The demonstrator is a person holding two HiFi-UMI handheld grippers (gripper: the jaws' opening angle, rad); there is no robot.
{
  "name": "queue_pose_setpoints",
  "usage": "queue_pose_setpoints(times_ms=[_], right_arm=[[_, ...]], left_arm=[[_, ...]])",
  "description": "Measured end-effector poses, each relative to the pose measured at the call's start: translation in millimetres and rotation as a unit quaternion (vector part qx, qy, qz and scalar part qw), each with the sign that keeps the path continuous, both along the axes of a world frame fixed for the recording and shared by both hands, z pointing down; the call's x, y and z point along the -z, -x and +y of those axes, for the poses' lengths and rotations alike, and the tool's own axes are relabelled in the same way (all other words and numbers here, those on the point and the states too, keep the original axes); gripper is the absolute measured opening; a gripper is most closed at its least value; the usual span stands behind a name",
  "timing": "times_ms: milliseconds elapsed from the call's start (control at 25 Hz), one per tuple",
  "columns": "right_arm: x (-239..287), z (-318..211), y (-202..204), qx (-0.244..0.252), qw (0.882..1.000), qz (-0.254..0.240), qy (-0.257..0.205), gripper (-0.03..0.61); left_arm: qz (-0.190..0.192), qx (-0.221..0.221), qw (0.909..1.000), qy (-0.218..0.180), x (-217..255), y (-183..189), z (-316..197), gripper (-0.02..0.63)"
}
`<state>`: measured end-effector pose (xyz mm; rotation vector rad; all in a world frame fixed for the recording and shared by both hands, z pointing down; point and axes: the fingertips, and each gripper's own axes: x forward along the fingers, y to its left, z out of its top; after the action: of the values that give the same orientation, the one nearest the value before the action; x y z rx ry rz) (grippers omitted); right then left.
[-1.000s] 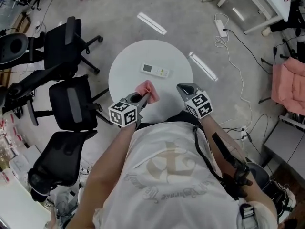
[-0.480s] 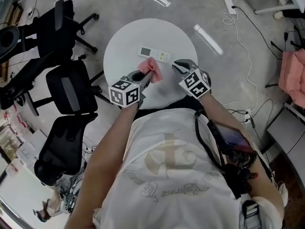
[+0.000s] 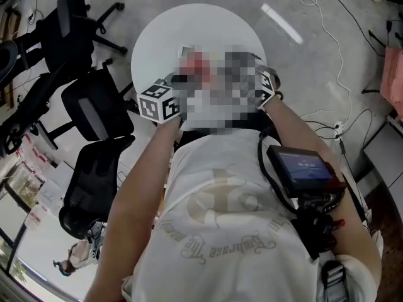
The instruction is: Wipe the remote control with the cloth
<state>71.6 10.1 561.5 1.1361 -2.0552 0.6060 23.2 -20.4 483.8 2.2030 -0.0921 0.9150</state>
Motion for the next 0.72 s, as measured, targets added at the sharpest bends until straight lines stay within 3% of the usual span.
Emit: queue_pose_setpoints(times_ms=[360,720], right_arm=[[-8,-9,9,0.047,0.999,0.02,0.001,0.215],[-6,-15,6,0.053,0.998,0.019,0.003,0.206]], left_arm=[[-0.045,-0.033,0.9984,0.007,-21,-16,-4,0.018],[-0.104,-0.117,0.9877,0.009,-51,-51,6,0.02]])
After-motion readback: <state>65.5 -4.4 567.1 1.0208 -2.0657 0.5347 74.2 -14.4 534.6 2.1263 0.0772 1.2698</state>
